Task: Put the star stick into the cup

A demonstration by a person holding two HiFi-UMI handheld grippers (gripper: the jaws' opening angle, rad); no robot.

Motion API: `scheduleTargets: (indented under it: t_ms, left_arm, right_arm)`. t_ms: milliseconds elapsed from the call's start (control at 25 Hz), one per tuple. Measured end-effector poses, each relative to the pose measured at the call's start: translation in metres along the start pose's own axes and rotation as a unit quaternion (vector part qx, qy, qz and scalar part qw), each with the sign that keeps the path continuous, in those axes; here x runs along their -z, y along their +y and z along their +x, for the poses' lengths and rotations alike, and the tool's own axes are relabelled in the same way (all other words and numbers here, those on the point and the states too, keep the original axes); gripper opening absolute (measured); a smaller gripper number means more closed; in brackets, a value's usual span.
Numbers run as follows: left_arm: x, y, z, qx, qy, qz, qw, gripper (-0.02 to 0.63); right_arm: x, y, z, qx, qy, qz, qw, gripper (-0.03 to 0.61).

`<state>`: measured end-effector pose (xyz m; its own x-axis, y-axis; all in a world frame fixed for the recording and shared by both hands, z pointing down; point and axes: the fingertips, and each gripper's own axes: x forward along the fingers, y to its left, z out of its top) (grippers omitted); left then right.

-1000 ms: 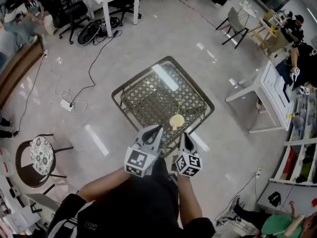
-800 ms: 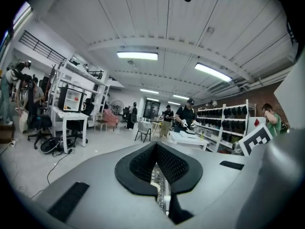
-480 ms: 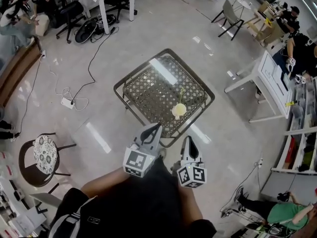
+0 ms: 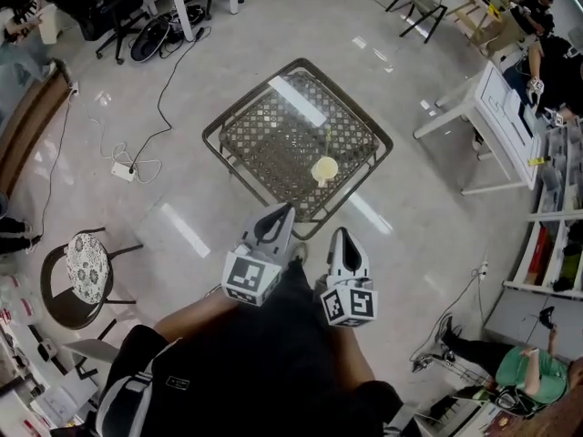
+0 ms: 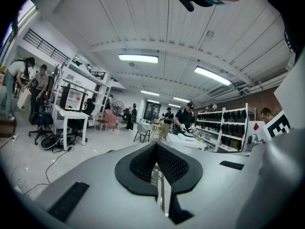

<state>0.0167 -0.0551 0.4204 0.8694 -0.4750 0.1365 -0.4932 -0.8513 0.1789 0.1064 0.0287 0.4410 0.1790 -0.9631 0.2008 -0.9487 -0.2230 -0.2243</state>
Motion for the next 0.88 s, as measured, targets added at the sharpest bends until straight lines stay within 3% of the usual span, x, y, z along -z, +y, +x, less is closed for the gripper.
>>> scheduleTargets:
  t_ms: [880]
  left_arm:
    - [0.004, -0.01, 0.024, -0.012, 0.002, 0.014, 0.9998, 0.015]
  right_arm:
    - [-0.013, -0.028, 0.016, -0.01, -0.018, -0.003, 1.0, 0.011]
